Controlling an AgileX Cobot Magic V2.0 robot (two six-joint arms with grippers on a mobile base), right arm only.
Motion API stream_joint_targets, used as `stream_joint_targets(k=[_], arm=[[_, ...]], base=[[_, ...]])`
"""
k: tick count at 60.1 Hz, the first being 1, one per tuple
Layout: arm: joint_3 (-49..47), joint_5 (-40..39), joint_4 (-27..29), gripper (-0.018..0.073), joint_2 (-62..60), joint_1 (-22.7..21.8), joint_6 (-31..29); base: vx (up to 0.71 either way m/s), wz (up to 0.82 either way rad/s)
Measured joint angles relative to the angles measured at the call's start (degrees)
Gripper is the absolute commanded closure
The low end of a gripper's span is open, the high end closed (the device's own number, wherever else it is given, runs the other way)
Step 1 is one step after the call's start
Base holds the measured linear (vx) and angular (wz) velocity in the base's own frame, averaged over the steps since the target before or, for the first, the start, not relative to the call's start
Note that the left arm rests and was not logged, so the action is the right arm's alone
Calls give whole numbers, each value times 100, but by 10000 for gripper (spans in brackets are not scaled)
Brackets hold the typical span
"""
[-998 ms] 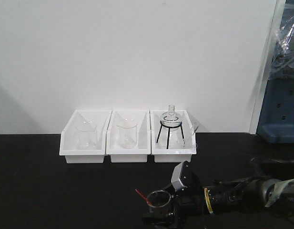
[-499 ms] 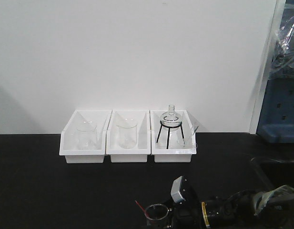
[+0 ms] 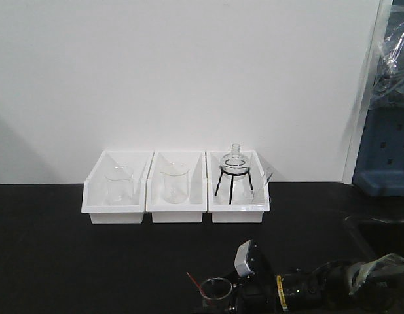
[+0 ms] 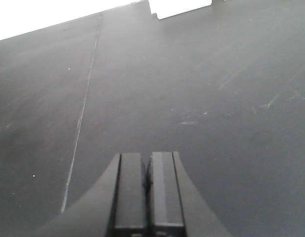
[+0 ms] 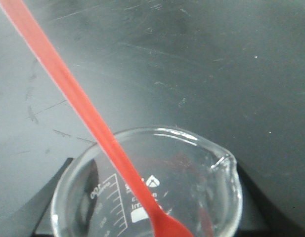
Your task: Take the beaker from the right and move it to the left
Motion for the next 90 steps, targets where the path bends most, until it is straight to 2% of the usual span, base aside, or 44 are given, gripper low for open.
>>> stream_joint_targets(k=[11, 17, 28, 57, 71, 78, 83, 87, 90], arm=[[0, 0, -11, 57, 0, 0, 0], [0, 29, -17, -34, 0, 0, 5], [0, 251, -28, -91, 0, 0, 31], [0, 354, -12, -71, -832, 0, 149], [0, 354, 328, -40, -1370, 0, 149], [0, 359, 535, 37, -1709, 0, 149], [0, 488, 672, 127, -2027, 0, 226], [5, 910, 751, 223, -2361, 0, 631], [17, 1504, 764, 300, -2669, 0, 1166]], base=[[0, 0], [0, 0], [0, 0], [0, 0], [0, 0], [0, 0], [0, 0], [0, 0], [0, 0]])
